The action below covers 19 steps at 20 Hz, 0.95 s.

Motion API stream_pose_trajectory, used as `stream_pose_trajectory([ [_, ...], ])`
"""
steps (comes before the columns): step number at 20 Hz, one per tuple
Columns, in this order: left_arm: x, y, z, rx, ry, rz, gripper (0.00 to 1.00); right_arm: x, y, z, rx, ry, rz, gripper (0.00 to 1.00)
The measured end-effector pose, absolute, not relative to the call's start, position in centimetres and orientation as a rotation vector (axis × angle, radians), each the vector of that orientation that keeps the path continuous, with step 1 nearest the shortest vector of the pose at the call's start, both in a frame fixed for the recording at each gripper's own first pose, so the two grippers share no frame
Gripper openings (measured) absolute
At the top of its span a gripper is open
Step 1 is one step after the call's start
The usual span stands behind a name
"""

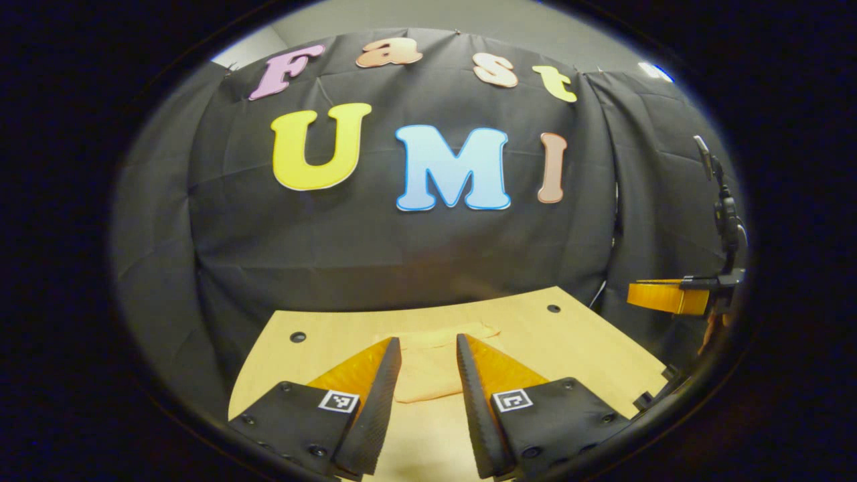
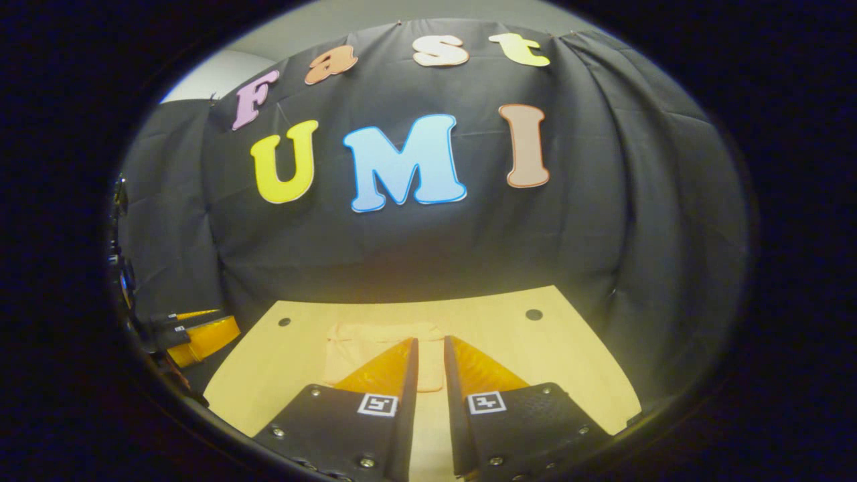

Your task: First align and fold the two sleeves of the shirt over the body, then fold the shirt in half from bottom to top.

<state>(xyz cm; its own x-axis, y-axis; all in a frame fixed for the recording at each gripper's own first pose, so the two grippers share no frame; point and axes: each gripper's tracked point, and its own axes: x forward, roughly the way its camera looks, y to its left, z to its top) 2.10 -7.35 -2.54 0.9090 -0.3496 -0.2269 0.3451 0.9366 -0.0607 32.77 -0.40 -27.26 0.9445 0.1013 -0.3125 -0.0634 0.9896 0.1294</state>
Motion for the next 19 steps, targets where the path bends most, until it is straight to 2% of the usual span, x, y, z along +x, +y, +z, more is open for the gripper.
stream_pose_trajectory([
  [2, 2.3, -9.3, -1.6, -0.001, 0.21, -0.395, 0.61, 32.3, -2.9, -26.2, 0.121, 0.282, 0.042, 0.2],
  [3, 2.3, -10.6, -1.2, 0.003, 0.201, -0.408, 0.61, 32.2, -4.4, -26.0, 0.126, 0.261, 0.02, 0.27],
  [4, 2.1, -12.2, -0.9, 0.003, 0.194, -0.419, 0.62, 32.2, -6.2, -25.5, 0.13, 0.241, 0.0, 0.23],
  [7, 0.9, -18.3, 0.3, -0.004, 0.165, -0.434, 0.62, 31.5, -12.9, -24.9, 0.133, 0.182, -0.06, 0.24],
  [10, -0.8, -25.4, 0.6, -0.024, 0.129, -0.408, 0.55, 31.1, -20.6, -24.4, 0.121, 0.109, -0.093, 0.24],
  [11, -1.5, -28.0, 0.5, -0.035, 0.118, -0.394, 0.58, 30.8, -23.3, -24.5, 0.103, 0.091, -0.096, 0.19],
  [12, -2.3, -30.6, 0.6, -0.047, 0.106, -0.381, 0.54, 30.6, -25.7, -24.6, 0.082, 0.077, -0.097, 0.19],
  [13, -3.2, -33.5, 0.5, -0.059, 0.092, -0.368, 0.58, 30.4, -27.9, -25.0, 0.064, 0.066, -0.091, 0.23],
  [15, -4.6, -38.8, 0.4, -0.088, 0.052, -0.344, 0.56, 30.3, -31.8, -26.8, 0.039, 0.066, -0.077, 0.23],
  [16, -5.1, -41.4, 0.3, -0.105, 0.03, -0.34, 0.55, 30.0, -33.4, -27.6, 0.03, 0.065, -0.063, 0.32],
  [17, -5.6, -43.9, -0.2, -0.118, 0.009, -0.334, 0.66, 30.6, -35.1, -28.8, 0.024, 0.069, -0.058, 0.4],
  [18, -5.6, -46.0, -0.7, -0.129, -0.019, -0.317, 0.72, 30.9, -37.0, -29.7, 0.021, 0.056, -0.063, 0.6],
  [19, -5.5, -47.6, -1.4, -0.133, -0.05, -0.294, 0.72, 31.5, -38.3, -30.5, 0.03, 0.025, -0.062, 0.66],
])
